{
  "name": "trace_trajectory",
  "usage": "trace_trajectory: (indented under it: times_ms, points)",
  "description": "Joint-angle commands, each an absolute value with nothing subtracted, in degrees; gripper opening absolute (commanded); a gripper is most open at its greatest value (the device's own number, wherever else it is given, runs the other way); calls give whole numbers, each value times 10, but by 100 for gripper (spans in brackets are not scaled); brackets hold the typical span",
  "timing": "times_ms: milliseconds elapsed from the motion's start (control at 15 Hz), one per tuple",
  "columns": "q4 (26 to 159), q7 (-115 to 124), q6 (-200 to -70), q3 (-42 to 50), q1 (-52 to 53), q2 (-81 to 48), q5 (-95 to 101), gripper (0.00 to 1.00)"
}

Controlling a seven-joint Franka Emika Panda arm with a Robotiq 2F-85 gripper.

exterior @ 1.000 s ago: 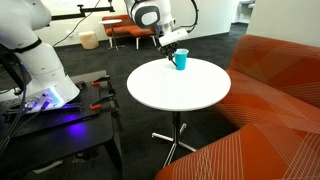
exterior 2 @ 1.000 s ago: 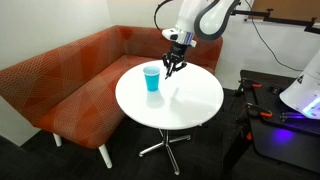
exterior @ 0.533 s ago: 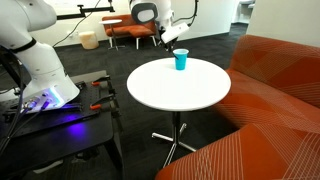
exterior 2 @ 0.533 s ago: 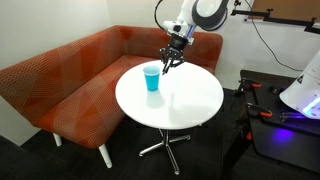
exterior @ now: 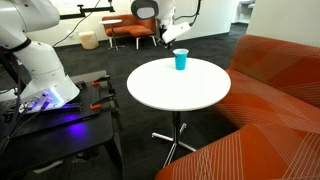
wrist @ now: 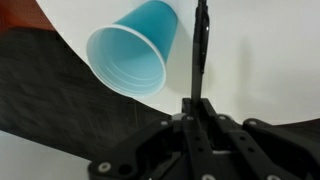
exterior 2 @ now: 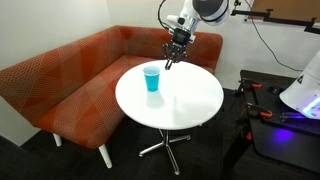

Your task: Put the pen in the cup

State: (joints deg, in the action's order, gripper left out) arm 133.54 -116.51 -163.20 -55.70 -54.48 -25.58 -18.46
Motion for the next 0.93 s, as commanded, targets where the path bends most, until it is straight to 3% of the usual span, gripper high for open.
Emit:
trace_trajectory:
  times_ms: [0, 867]
  points:
    - [1349, -1151, -1590, -558, -544, -211, -195, 3]
    - [1348, -1230, -1586, -723, -663, -221, -223, 3]
